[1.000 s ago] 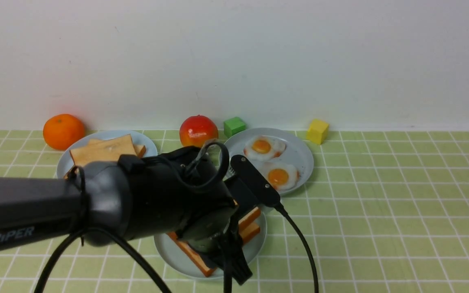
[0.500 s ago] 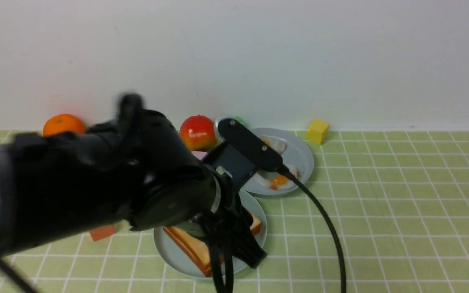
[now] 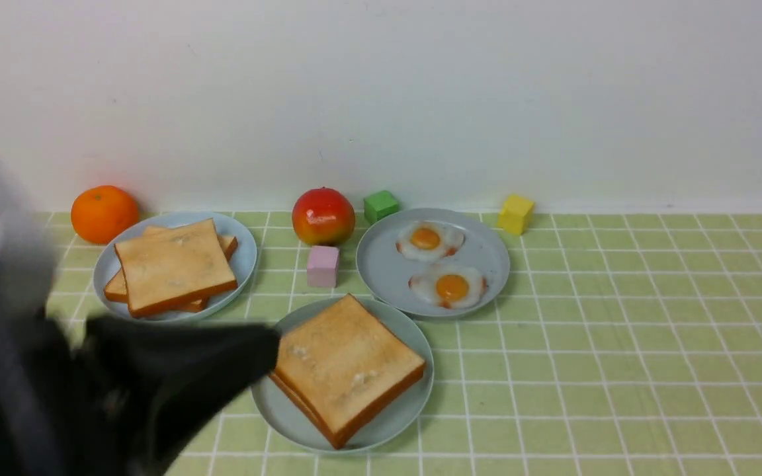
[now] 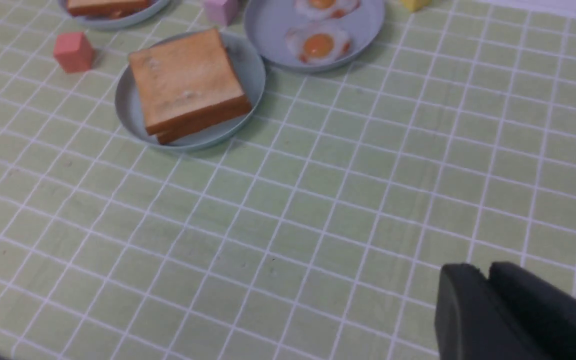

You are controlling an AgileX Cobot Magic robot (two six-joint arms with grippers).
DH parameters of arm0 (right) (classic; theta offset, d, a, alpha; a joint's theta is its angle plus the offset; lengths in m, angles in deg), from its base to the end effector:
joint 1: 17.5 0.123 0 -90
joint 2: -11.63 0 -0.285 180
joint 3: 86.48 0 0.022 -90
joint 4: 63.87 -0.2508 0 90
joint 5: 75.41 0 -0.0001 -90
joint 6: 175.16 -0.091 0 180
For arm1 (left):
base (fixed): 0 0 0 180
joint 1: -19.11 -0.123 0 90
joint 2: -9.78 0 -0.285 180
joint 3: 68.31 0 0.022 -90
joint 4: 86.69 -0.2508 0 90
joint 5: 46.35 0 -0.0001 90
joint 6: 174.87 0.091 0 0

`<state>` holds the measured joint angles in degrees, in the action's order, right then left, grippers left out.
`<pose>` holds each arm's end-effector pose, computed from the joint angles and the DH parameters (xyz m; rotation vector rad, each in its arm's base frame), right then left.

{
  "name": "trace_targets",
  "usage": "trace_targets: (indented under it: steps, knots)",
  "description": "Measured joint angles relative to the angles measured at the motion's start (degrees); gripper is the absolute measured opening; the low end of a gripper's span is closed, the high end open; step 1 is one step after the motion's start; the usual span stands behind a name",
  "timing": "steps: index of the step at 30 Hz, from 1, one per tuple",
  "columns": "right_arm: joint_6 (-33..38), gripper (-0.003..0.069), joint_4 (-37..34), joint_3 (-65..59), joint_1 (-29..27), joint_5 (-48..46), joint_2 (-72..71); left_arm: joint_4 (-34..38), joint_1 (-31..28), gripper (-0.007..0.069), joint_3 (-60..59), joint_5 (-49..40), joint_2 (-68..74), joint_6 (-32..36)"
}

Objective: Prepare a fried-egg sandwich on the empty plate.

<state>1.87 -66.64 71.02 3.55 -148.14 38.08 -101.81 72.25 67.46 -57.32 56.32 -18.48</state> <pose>-0.0045 0.0028 0.3834 -0.3480 2.1094 0.3049 0.0901 -0.1126 0.3305 0.6562 1.7069 -0.7310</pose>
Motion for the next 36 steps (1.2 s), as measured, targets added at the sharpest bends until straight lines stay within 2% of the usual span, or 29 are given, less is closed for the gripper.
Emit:
trace_targets:
  steps: [3,5,8,11,20,23,31,33,34,36]
  knots:
    - [-3.22,0.0072,1.46,-2.12,0.06,0.06,-5.18,0.00,0.05,-0.0013,-11.73,10.96,-6.69,-1.09]
    - [-4.37,0.0029,1.91,-4.22,0.06,1.23,-8.13,0.00,0.05,-0.0013,-17.55,17.87,-8.76,-1.26]
    - [-6.22,-0.0009,2.05,-7.49,0.06,4.51,-10.25,0.00,0.05,-0.0013,-21.86,24.85,-9.28,-1.26]
    - [-8.76,-0.0012,2.10,-12.02,0.06,9.80,-10.66,-0.11,0.05,-0.0013,-23.96,28.31,-9.28,-1.26]
    - [-11.70,-0.0009,2.10,-28.00,0.06,36.97,-10.66,-0.16,0.05,-0.0013,-24.62,26.23,-9.28,-1.26]
    - [-11.70,-0.0008,2.10,-32.83,0.06,42.82,-10.66,-0.16,0.05,-0.0013,-24.62,25.38,-9.28,-1.26]
    - [-11.70,-0.0004,2.17,-40.04,0.06,44.65,-10.66,-0.16,0.05,-0.0013,-24.62,24.94,-9.28,-1.26]
    - [-11.70,-0.0004,3.23,-40.65,0.06,44.57,-10.66,-0.16,0.05,-0.0013,-24.62,24.94,-9.28,-1.26]
    - [-11.70,-0.0004,6.44,-41.76,-0.03,44.74,-10.98,-0.16,0.05,-0.0013,-24.62,24.87,-9.28,-1.26]
    - [-11.70,-0.0005,8.51,-43.01,-1.59,45.79,-11.77,-0.16,0.05,-0.0013,-24.62,24.83,-9.28,-1.26]
